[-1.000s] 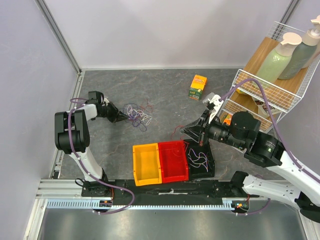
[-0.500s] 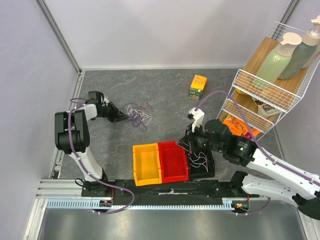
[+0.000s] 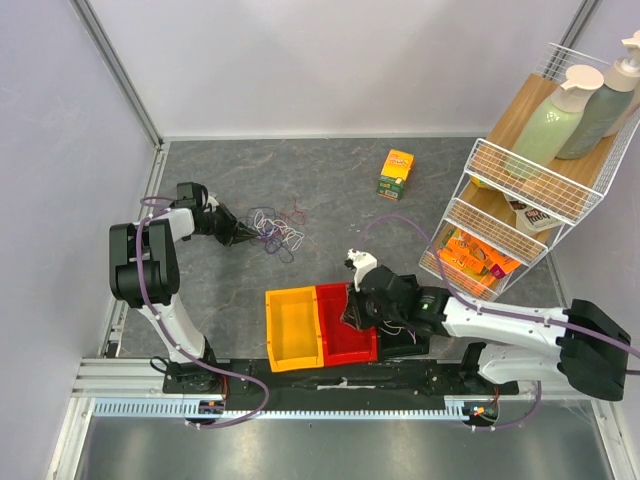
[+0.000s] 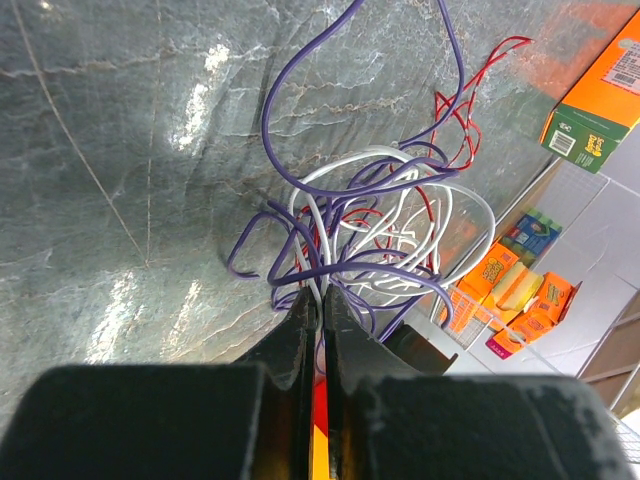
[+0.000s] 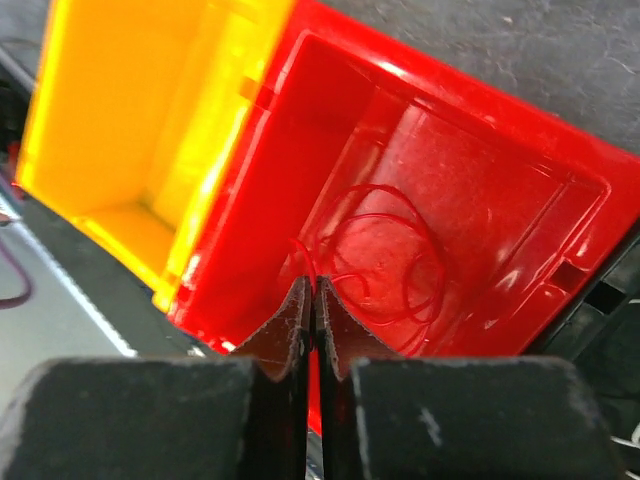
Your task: Untangle the cables
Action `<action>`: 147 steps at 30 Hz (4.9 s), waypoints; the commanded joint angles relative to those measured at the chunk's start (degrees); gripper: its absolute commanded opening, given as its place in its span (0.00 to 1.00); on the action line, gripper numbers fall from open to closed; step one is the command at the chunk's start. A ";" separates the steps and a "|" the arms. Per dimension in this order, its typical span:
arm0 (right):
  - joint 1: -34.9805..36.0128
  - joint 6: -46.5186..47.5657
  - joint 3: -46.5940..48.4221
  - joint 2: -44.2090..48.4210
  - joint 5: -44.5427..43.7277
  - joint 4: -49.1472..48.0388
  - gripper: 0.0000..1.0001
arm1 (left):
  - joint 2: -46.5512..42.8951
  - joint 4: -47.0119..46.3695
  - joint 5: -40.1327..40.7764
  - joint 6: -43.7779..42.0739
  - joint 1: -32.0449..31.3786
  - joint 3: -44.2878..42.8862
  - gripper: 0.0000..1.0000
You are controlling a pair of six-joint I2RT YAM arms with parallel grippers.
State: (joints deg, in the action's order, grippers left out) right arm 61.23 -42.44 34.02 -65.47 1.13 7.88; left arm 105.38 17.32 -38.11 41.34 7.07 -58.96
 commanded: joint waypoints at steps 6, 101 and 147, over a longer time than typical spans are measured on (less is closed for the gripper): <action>2.58 5.16 10.97 -3.43 -10.26 11.26 0.45 | -0.70 -2.12 -2.85 1.72 0.40 0.42 0.02; -11.57 27.23 68.82 -32.17 -18.97 2.14 0.00 | -15.46 -0.71 5.59 -4.34 2.25 -0.37 0.52; -11.93 18.88 75.23 -14.07 -2.35 3.11 0.00 | -7.02 4.30 13.37 -4.08 -13.93 -15.85 0.02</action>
State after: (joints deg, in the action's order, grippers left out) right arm 49.60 -25.36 109.12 -82.89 -1.30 11.84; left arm 104.09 18.87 -22.44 40.47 -8.43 -77.58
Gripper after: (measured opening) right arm 0.010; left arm 0.022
